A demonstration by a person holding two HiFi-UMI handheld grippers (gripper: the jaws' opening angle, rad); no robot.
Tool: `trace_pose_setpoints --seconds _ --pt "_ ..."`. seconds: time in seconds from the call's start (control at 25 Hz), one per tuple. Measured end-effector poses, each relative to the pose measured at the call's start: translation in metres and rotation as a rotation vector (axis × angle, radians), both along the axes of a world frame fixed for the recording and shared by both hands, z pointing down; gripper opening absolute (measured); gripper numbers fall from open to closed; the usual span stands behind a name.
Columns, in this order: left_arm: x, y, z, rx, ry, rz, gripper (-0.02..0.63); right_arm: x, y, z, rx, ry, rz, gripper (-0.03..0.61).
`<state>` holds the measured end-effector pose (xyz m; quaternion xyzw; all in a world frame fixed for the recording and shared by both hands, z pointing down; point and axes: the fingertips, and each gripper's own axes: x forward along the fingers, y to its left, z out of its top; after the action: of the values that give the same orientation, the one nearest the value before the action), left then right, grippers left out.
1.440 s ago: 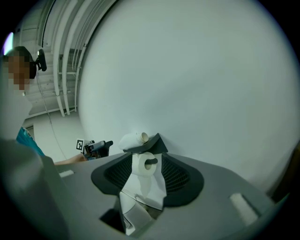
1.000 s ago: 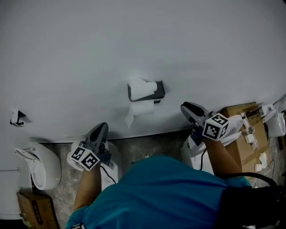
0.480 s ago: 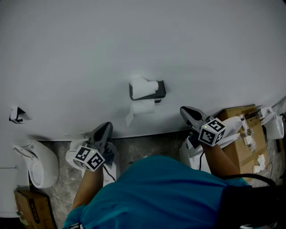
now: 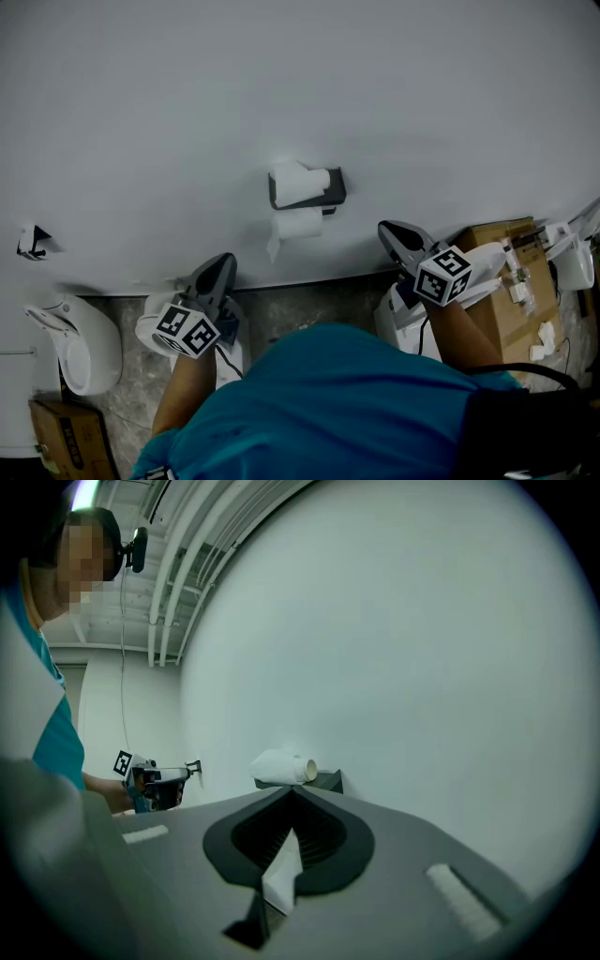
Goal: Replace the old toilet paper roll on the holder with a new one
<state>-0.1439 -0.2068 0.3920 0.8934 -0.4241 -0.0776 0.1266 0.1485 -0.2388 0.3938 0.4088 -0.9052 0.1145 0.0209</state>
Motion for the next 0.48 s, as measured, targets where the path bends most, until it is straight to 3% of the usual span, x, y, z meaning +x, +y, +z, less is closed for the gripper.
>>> trace_pose_setpoints --seconds 0.48 --pt "0.0035 0.0001 0.0008 -0.013 0.004 0.007 0.006 0.0006 -0.0016 0.0024 0.002 0.008 -0.001 0.000"
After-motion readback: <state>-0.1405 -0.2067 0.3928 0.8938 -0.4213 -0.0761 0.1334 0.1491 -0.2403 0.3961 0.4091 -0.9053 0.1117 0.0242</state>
